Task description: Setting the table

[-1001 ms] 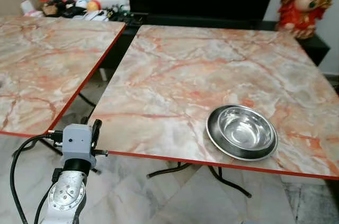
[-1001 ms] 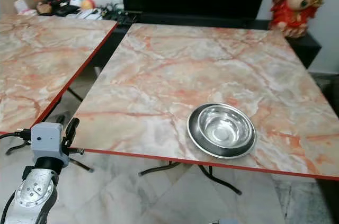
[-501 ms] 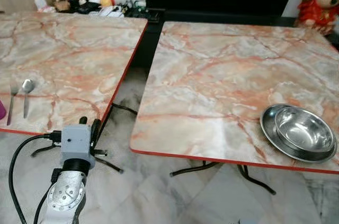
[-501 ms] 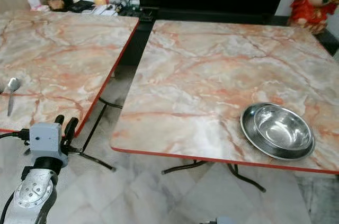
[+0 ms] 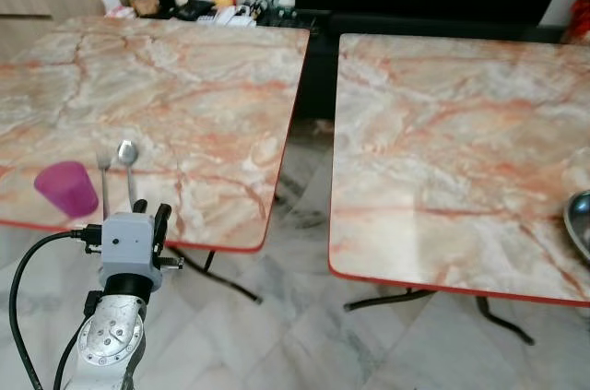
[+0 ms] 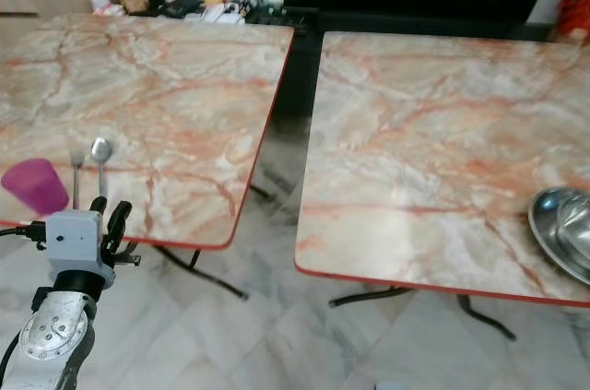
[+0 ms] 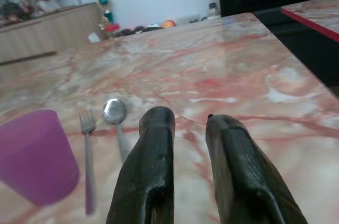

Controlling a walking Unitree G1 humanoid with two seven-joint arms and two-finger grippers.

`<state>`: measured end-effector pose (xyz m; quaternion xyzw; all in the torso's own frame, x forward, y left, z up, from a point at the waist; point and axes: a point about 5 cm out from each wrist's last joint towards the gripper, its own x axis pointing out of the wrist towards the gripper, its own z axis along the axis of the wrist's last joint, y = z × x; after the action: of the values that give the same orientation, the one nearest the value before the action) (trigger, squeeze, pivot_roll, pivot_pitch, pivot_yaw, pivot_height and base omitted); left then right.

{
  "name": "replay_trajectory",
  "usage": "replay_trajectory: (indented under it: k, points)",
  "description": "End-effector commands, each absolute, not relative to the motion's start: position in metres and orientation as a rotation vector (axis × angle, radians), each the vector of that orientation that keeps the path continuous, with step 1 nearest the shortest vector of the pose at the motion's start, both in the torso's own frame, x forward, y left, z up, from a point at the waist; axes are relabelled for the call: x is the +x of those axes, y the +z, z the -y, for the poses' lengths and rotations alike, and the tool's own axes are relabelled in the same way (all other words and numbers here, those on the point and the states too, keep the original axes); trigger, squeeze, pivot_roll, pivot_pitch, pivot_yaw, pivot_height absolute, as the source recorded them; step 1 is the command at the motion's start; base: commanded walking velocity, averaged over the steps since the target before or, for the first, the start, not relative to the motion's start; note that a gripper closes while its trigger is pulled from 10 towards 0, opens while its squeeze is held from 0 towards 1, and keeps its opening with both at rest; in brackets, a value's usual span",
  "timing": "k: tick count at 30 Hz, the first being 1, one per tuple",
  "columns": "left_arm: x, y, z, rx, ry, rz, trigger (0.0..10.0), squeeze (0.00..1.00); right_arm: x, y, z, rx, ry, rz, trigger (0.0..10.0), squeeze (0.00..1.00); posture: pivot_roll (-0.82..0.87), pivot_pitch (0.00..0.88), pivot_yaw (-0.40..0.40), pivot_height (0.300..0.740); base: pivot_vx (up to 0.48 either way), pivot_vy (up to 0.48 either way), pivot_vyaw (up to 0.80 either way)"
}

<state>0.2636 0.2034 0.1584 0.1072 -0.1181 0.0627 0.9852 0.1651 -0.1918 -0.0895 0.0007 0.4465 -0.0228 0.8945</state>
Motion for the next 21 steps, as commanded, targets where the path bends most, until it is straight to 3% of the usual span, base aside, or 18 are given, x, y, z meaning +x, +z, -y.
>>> replay_trajectory:
  k: [1,15,21]
  points:
    - [0.261,0.159,-0.209,0.245,0.141,0.231,10.0,0.0,0.163,-0.092,0.183,0.013,-0.028,-0.938,10.0,0.0,0.14,0.135,-0.039,0.74,0.0,0.48,0.0]
    - [0.261,0.166,-0.205,0.245,0.117,0.26,10.0,0.0,0.156,-0.095,0.18,0.015,-0.02,-0.962,10.0,0.0,0.15,0.141,-0.042,0.74,0.0,0.48,0.0]
    - [0.261,0.169,-0.195,0.208,0.027,0.271,10.0,0.0,0.154,-0.096,0.177,0.015,-0.014,-0.97,10.0,0.0,0.15,0.142,-0.041,0.74,0.0,0.04,0.0]
